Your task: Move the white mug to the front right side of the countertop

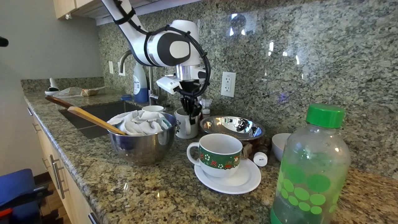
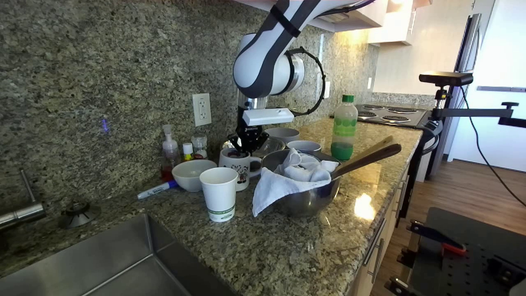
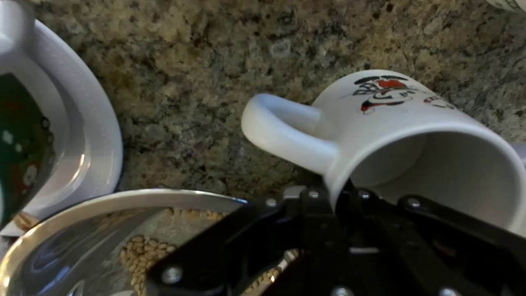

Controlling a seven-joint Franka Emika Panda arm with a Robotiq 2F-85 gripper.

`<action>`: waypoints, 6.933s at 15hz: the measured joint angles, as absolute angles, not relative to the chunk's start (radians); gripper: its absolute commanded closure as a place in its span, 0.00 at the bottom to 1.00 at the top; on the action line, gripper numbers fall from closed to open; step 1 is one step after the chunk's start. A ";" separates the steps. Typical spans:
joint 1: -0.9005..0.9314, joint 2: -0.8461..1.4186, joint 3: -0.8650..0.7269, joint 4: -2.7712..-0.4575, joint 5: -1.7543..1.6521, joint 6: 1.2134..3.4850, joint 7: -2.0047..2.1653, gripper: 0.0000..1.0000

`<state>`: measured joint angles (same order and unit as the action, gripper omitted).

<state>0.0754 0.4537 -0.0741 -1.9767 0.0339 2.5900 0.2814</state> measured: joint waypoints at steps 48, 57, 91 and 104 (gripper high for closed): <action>-0.220 -0.091 -0.203 -2.273 -0.232 2.320 0.601 0.94; -0.288 -0.122 -0.212 -2.305 -0.250 2.319 0.657 0.94; -0.304 -0.094 -0.249 -2.586 -0.250 2.467 0.827 0.94; -0.304 -0.094 -0.234 -2.687 -0.250 2.633 0.827 0.94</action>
<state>-0.3036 -0.0944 -0.2341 -2.6865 -0.2498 2.6333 0.8274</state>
